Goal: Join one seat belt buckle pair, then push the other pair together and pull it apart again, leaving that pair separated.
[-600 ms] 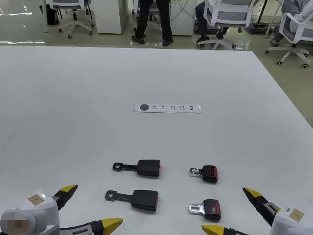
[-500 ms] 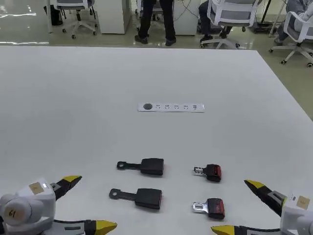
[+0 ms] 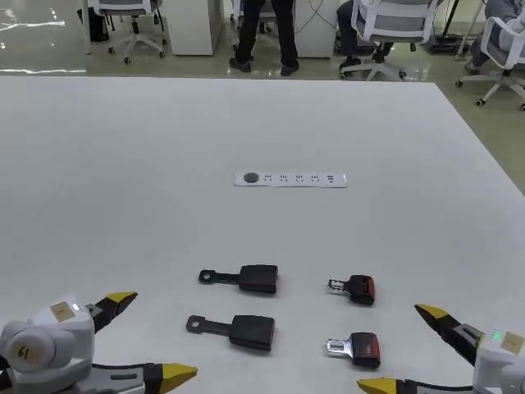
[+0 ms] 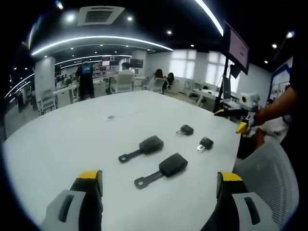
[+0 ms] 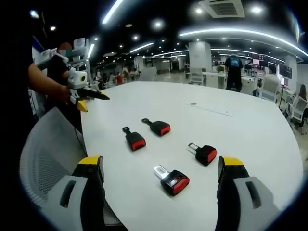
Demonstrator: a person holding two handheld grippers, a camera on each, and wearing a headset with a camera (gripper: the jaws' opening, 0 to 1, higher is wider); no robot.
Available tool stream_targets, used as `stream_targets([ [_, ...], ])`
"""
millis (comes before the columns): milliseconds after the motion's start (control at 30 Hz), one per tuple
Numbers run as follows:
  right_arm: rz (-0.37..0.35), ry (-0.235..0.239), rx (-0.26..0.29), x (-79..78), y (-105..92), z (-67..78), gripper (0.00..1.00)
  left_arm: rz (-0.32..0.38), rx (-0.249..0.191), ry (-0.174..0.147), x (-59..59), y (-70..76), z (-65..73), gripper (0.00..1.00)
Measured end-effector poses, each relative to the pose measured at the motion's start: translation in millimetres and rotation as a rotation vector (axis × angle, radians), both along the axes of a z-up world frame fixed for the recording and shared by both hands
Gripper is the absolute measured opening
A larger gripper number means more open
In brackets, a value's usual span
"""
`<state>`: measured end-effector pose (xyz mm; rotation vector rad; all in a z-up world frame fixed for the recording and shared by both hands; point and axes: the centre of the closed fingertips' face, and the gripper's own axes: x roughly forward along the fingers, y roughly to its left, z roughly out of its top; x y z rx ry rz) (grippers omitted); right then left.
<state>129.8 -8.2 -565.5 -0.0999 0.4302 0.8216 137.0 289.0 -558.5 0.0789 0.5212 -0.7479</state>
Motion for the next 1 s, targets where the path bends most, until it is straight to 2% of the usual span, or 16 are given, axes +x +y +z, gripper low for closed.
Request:
stream_targets([
  [400, -0.016, -0.001, -0.011, 2.1, -5.8, -2.5, 1.00, 0.025, -0.004, 0.006, 4.7, 6.5, -1.9, 1.00],
  [1000, -0.044, 0.004, -0.011, 3.0, -8.9, -3.2, 1.00, 0.036, -0.005, -0.004, 8.8, 5.0, 0.7, 1.00],
])
